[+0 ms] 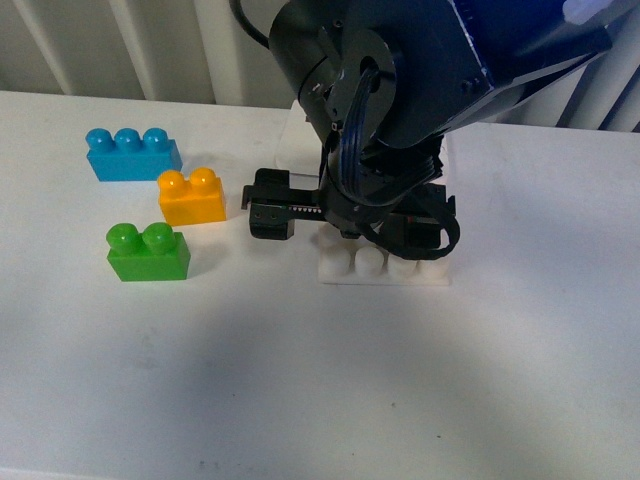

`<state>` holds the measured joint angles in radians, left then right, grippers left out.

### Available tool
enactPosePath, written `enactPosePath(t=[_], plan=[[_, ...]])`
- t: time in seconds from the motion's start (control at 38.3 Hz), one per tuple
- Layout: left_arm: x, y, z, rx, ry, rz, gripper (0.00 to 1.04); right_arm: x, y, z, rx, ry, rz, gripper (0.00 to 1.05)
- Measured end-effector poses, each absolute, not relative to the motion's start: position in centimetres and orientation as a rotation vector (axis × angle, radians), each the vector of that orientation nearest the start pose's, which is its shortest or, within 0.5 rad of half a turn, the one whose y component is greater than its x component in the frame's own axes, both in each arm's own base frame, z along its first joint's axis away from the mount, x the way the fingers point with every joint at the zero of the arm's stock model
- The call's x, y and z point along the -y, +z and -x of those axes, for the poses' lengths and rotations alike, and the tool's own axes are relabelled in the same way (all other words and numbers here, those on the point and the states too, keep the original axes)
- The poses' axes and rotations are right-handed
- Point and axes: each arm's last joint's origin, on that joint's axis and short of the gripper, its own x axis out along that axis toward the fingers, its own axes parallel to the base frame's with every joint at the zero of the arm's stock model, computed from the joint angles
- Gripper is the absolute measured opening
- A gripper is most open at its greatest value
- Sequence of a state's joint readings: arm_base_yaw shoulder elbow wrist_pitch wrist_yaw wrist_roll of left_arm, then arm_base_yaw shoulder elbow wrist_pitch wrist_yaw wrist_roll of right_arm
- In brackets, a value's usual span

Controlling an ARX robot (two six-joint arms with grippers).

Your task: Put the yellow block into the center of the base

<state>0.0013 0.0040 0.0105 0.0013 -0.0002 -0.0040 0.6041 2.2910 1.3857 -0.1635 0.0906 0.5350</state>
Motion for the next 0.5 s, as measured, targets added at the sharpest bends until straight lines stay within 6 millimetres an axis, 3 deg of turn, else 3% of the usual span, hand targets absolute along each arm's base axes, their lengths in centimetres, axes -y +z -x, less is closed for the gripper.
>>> enactPosePath(t=[0.34, 0.5], plan=[[0.0, 16.7, -9.7, 0.008, 0.002, 0.004, 0.98, -25.3, 6.1, -36.0, -1.097, 0.198, -0.108, 0.95], [0.0, 16.7, -9.7, 0.008, 0.002, 0.004, 0.98, -26.6, 6.1, -35.9, -1.094, 0.216, -0.091, 0.95]])
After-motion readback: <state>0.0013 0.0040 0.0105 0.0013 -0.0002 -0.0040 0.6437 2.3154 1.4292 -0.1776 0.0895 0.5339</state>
